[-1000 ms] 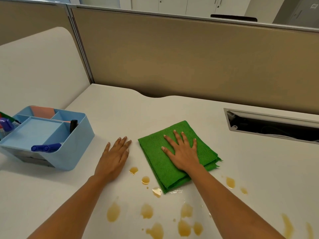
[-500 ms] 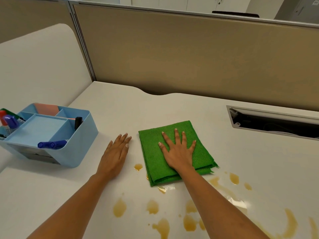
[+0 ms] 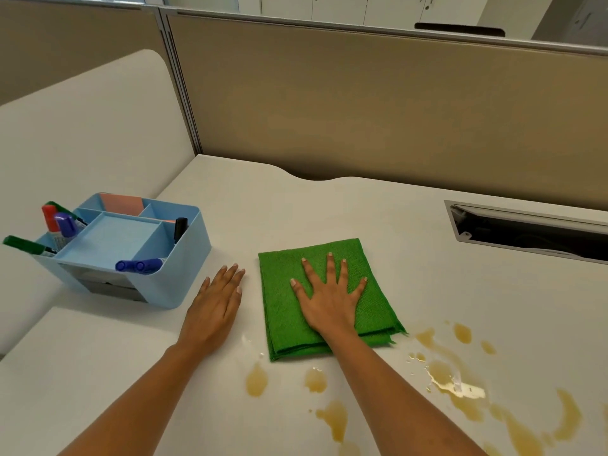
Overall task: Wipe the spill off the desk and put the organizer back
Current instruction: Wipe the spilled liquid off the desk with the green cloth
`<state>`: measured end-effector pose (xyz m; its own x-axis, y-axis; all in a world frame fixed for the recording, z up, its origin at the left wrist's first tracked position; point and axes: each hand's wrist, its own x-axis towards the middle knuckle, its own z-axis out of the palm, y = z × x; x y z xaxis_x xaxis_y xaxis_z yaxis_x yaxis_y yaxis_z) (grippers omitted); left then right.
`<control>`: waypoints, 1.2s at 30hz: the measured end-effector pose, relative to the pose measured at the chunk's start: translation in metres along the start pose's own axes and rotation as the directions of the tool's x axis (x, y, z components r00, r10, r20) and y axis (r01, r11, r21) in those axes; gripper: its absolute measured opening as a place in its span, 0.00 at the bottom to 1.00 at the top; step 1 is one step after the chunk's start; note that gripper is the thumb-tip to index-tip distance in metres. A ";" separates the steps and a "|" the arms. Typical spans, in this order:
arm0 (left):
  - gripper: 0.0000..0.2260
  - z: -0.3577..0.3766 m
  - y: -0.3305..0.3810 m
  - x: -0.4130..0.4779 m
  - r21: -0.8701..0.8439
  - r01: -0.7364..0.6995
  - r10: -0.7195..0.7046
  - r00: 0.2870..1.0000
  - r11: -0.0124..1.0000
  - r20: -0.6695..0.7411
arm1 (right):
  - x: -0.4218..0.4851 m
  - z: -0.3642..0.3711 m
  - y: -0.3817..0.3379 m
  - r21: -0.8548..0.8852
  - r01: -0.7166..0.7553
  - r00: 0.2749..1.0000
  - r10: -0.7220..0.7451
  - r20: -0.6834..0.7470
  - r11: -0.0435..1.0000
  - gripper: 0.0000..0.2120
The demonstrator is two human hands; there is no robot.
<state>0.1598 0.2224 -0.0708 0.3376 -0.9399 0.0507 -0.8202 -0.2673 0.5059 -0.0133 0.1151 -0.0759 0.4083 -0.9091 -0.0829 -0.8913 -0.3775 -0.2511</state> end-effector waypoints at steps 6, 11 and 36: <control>0.20 -0.001 -0.004 -0.010 0.014 0.011 -0.011 1.000 1.000 -0.005 | -0.021 0.007 -0.019 0.011 -0.006 1.000 0.006 -0.004 1.000 0.30; 0.20 -0.003 -0.009 -0.020 0.013 0.035 -0.035 0.999 0.999 -0.018 | -0.042 0.014 -0.035 0.015 -0.005 1.000 0.005 -0.005 1.000 0.30; 0.21 -0.001 -0.009 -0.055 0.007 0.084 -0.083 0.993 0.996 -0.087 | -0.104 0.018 -0.013 -0.062 0.141 0.989 -0.143 -0.028 0.988 0.39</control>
<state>0.1490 0.2769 -0.0775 0.4431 -0.8926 0.0835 -0.7924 -0.3464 0.5021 -0.0404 0.2178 -0.0809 0.5257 -0.8504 -0.0195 -0.8354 -0.5118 -0.2004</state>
